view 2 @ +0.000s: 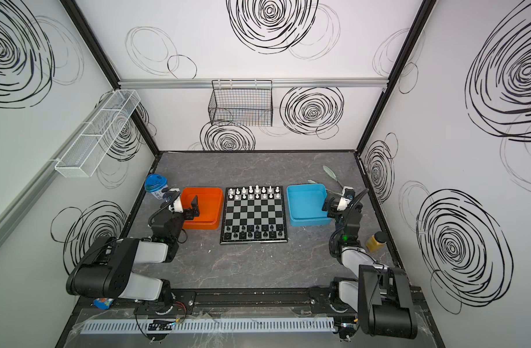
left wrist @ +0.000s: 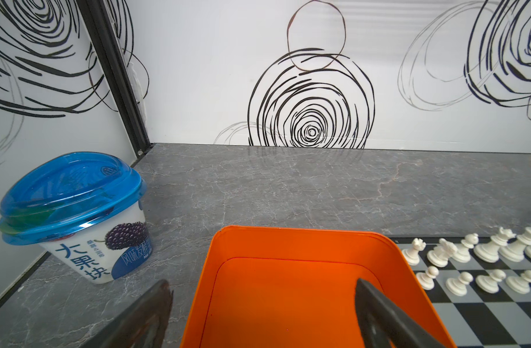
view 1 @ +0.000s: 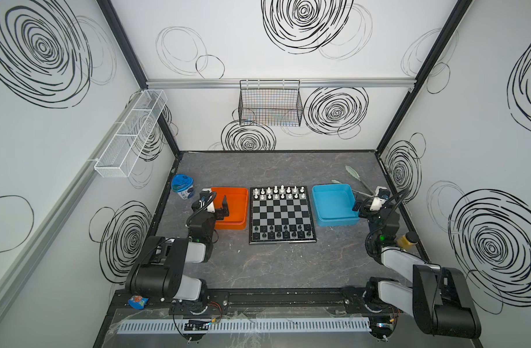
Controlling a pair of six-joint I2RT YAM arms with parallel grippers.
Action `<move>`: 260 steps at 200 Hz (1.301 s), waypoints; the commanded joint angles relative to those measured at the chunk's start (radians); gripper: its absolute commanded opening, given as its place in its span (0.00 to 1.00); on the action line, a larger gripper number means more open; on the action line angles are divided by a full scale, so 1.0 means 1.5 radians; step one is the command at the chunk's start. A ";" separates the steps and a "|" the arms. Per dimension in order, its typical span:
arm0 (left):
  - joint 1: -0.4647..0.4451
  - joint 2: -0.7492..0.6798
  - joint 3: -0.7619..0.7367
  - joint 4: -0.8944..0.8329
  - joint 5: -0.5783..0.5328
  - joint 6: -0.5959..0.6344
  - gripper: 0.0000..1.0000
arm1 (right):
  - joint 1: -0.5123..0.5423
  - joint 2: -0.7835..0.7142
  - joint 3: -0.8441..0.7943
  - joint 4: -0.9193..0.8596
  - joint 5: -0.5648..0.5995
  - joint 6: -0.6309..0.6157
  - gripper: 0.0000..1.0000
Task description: Set up the chess pieces on the board
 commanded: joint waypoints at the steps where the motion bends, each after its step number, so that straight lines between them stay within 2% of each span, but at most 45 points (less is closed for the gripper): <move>1: 0.007 0.009 0.001 0.073 0.021 0.004 0.97 | 0.006 0.034 -0.045 0.098 -0.024 -0.012 1.00; 12: 0.002 0.030 -0.019 0.137 0.030 0.012 0.97 | 0.010 0.057 -0.029 0.106 -0.027 0.003 1.00; 31: 0.003 0.027 -0.024 0.140 0.032 0.010 0.97 | 0.017 0.137 -0.010 0.139 -0.032 -0.005 1.00; 47: 0.005 0.027 -0.024 0.140 0.033 0.010 0.97 | 0.032 0.218 -0.024 0.258 -0.022 -0.038 1.00; 52: 0.004 0.026 -0.024 0.137 0.034 0.010 0.97 | 0.031 0.225 -0.029 0.281 -0.005 -0.021 1.00; 63: 0.004 0.027 -0.024 0.139 0.033 0.009 0.97 | 0.026 0.219 -0.010 0.240 0.006 -0.003 1.00; 75: 0.004 0.025 -0.024 0.136 0.032 0.010 0.97 | 0.023 0.198 0.031 0.110 0.019 0.018 1.00; 89: 0.004 0.025 -0.024 0.136 0.034 0.009 0.97 | 0.022 0.211 0.006 0.191 0.019 0.012 1.00; 103: 0.005 0.026 -0.024 0.137 0.035 0.009 0.97 | 0.022 0.198 0.027 0.122 0.027 0.021 1.00; 115: 0.006 0.026 -0.024 0.138 0.037 0.010 0.97 | 0.026 0.204 0.014 0.164 0.027 0.013 1.00; 126: 0.006 0.026 -0.024 0.137 0.036 0.009 0.97 | 0.028 0.195 0.021 0.131 0.016 0.008 1.00; 136: 0.004 0.026 -0.024 0.137 0.034 0.010 0.97 | 0.031 0.194 0.008 0.164 0.002 -0.004 1.00; 181: 0.005 0.026 -0.024 0.138 0.033 0.009 0.97 | 0.017 0.195 0.013 0.154 -0.035 -0.001 1.00; 260: 0.010 0.026 -0.025 0.140 0.045 0.006 0.97 | 0.009 0.198 0.018 0.148 -0.047 0.001 1.00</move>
